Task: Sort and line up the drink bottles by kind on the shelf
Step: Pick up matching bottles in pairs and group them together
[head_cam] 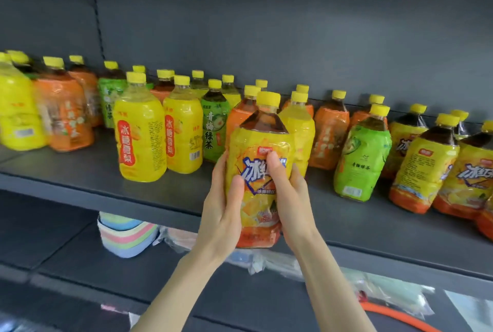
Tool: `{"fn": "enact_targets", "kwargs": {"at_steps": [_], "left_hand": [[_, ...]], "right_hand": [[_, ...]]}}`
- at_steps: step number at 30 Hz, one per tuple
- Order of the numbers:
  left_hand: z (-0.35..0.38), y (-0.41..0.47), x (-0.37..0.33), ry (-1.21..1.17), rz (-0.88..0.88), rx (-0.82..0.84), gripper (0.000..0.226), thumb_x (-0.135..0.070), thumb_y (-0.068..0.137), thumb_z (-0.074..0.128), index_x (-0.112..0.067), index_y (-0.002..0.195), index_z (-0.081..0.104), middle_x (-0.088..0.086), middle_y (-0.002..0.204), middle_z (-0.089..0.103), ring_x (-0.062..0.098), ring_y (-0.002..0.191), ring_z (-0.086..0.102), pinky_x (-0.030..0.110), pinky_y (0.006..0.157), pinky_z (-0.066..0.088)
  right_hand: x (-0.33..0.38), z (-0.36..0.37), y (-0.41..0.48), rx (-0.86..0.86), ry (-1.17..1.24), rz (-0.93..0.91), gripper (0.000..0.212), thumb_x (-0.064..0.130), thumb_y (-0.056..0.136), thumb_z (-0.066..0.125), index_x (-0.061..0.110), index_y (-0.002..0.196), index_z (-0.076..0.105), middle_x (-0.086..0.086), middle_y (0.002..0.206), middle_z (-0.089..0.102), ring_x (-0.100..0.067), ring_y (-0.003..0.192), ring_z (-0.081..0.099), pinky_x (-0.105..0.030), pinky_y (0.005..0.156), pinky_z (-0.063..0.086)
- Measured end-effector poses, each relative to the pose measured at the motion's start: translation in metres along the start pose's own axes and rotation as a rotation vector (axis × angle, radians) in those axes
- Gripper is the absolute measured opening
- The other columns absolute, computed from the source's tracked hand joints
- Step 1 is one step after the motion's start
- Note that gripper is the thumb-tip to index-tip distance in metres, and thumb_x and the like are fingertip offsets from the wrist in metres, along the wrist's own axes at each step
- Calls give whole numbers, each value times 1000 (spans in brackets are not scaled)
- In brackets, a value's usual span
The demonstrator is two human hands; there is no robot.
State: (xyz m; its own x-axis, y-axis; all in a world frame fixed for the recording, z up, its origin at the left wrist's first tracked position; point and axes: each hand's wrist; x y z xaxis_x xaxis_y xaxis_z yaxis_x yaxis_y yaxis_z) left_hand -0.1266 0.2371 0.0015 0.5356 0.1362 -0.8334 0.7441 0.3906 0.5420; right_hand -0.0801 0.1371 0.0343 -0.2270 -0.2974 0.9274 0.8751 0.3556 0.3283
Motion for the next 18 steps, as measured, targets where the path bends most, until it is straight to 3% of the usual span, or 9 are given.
{"fn": "enact_targets", "kwargs": {"at_steps": [3,6,8,12,18], "left_hand": [[-56,-7,-9,1,-9,-21,54,-42,91,33,-32,144,25,-37,121,52,-12,113,51,10,83,46],[-123,-15,-11,54,-43,-11,53,-58,94,32,-39,143,26,-19,136,49,-2,120,51,25,94,47],[-170,-18,-19,75,-72,34,51,-55,95,33,-38,143,27,-16,134,51,2,119,53,30,95,49],[-258,-21,-33,76,-68,72,48,-50,93,38,-37,139,34,-18,123,59,2,112,58,24,88,51],[-365,-5,-42,157,-56,-38,47,-53,89,54,-29,129,53,-9,120,64,10,110,62,36,89,54]], "right_hand": [[-10,57,-9,12,1,-19,45,51,81,67,25,117,61,1,107,73,-17,97,70,-36,83,58],[-26,121,-22,-36,13,-19,48,55,74,68,22,109,63,0,101,74,-16,91,72,-34,79,59],[-37,166,-30,-86,21,-6,51,57,71,69,20,106,64,1,97,75,-15,88,72,-36,79,59],[-59,249,-42,-138,50,-12,44,54,74,72,22,103,65,1,95,75,-16,89,72,-41,82,58],[-75,347,-26,-152,38,-21,44,52,75,71,19,103,65,1,94,75,-17,87,72,-43,81,58]]}}
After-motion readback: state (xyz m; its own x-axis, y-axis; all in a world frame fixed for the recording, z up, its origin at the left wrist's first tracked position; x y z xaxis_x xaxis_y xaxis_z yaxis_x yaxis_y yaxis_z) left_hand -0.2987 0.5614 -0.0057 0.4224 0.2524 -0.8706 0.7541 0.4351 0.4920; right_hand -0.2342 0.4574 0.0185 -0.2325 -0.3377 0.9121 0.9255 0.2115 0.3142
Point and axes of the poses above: each hand's wrist, its own y-axis towards the middle knuckle, its own z-axis out of the palm, x = y × z
